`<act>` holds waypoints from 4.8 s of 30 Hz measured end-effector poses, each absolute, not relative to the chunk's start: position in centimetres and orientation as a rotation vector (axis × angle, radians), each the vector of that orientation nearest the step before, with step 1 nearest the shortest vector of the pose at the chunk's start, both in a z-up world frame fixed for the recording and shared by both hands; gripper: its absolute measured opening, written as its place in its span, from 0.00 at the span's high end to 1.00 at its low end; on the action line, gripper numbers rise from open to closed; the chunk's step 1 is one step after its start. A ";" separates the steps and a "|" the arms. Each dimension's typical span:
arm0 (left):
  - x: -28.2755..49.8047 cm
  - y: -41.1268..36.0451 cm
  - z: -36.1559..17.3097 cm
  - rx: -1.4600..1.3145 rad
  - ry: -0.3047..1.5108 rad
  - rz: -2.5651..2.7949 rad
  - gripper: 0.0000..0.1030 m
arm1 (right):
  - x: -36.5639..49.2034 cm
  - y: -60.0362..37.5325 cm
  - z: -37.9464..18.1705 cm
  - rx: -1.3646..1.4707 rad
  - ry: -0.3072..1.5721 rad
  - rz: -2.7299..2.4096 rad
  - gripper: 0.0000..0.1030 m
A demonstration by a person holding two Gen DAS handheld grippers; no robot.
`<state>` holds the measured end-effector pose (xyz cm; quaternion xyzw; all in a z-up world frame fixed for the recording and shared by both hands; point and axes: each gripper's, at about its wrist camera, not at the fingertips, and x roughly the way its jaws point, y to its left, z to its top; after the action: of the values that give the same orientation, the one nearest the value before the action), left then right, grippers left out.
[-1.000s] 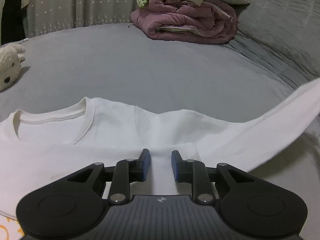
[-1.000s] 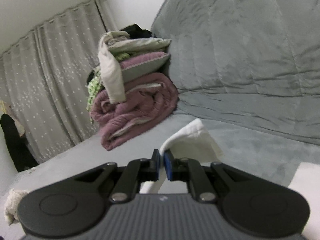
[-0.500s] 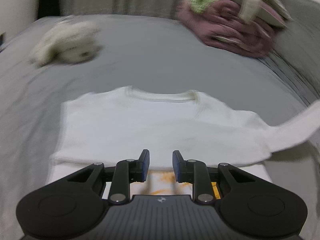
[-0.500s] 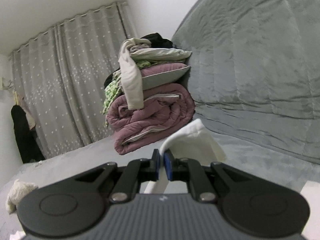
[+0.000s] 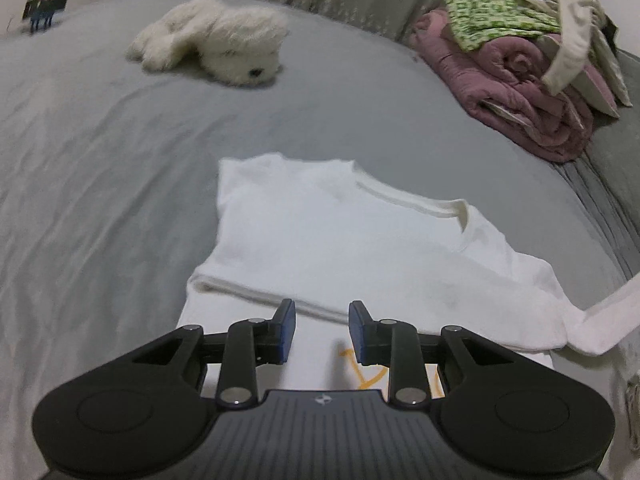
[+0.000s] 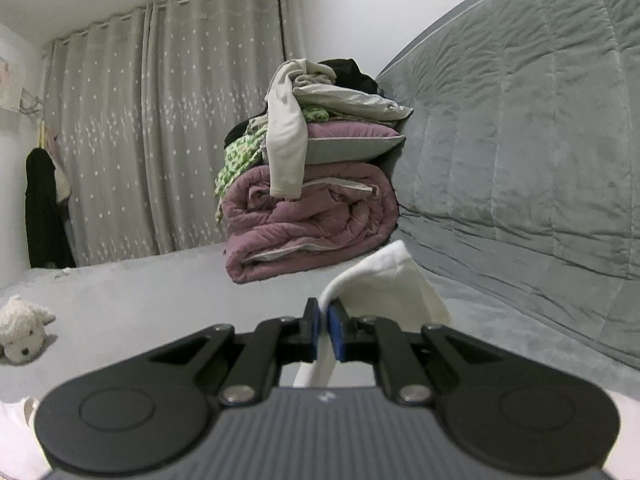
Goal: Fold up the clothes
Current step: 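Lift the sleeve with the right gripper and carry it across the shirt, then lower the sleeve onto the shirt body and open the right gripper, then grasp the side edge of the white shirt with the left gripper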
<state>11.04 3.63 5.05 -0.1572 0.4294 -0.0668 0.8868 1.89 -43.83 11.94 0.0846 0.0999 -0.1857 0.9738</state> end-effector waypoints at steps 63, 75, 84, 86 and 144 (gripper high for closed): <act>12.3 13.9 6.3 -0.537 0.869 -0.038 0.68 | 9.2 -20.4 10.0 -0.150 0.348 -0.113 0.93; 12.4 14.9 6.4 -0.557 0.855 -0.021 0.68 | 12.0 -4.3 4.3 -0.274 0.446 0.142 0.93; 12.5 15.5 6.4 -0.566 0.850 -0.006 0.67 | 12.3 0.2 3.0 -0.387 0.454 0.267 0.93; 12.6 15.6 6.3 -0.565 0.849 -0.002 0.67 | 12.2 0.7 2.6 -0.426 0.462 0.286 0.92; 15.5 8.8 3.5 -0.307 0.783 -0.106 0.87 | 9.0 -30.9 5.4 0.108 0.709 0.152 0.71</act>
<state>15.47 8.82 3.48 -0.1488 0.3800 -0.0513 0.9115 9.00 -30.90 5.44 0.0528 0.3465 0.0744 0.9336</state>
